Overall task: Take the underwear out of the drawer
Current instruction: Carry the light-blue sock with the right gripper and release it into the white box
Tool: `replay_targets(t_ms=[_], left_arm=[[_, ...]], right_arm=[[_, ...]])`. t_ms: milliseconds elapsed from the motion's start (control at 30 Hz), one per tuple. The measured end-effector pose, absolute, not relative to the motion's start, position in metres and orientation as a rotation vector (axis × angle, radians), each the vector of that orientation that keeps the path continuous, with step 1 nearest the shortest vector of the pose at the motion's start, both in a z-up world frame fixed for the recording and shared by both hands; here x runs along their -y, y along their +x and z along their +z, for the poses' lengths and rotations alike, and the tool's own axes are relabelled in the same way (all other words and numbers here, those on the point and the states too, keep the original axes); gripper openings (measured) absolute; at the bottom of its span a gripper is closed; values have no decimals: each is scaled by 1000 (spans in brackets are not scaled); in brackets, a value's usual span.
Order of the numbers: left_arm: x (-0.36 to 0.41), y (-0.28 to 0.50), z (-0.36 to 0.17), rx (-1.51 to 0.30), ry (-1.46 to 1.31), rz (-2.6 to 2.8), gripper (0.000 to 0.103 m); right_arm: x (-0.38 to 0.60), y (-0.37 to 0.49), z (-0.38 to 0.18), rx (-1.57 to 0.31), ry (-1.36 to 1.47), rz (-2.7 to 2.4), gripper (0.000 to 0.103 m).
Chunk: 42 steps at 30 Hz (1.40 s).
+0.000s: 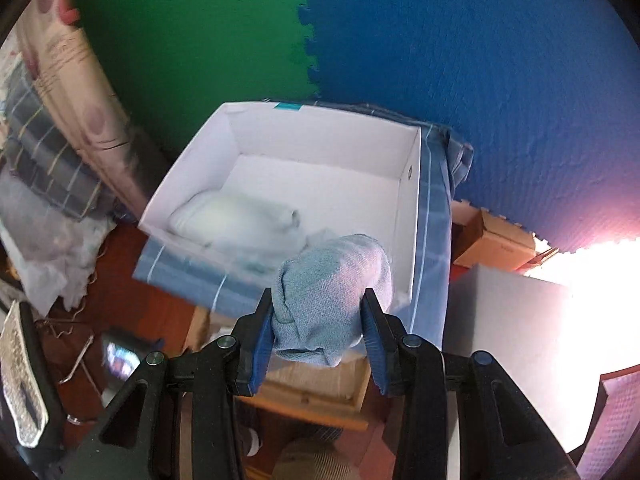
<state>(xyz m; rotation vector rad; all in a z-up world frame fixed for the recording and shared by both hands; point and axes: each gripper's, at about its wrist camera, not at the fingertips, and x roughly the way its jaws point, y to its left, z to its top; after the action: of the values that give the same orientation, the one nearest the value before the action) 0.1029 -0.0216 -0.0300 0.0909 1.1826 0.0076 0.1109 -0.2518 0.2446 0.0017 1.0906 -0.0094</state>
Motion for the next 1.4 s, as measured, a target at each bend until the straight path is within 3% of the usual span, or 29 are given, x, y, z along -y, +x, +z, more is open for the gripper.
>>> replay_targets(t_ms=[567,667,733,833,900,1200,1400], left_arm=[[27,106,-39,-1225,109,-20,52],[27,107,-40,-1233,110,-21,52],[28,107,-41,-1236,111,-22,52],[28,107,-42,-1241,112,-23,52],[28,108,-43,-1250,110,-27,52],[24,113,-51,-1312,65,-79,52],[26,117,-53,-1344,78,-102,52]], right_arm=[[242,205,146,-1270,-83,-100,39],[246,205,137,-1282,-50,-94,42],[249,206,133,-1288,-26,-90,49],[252,203,136,-1272,0,-99,63],[251,198,146,-1250,21,-91,65],[249,135,193,-1207,79,12,67],[245,78,176,-1246,54,70,68]])
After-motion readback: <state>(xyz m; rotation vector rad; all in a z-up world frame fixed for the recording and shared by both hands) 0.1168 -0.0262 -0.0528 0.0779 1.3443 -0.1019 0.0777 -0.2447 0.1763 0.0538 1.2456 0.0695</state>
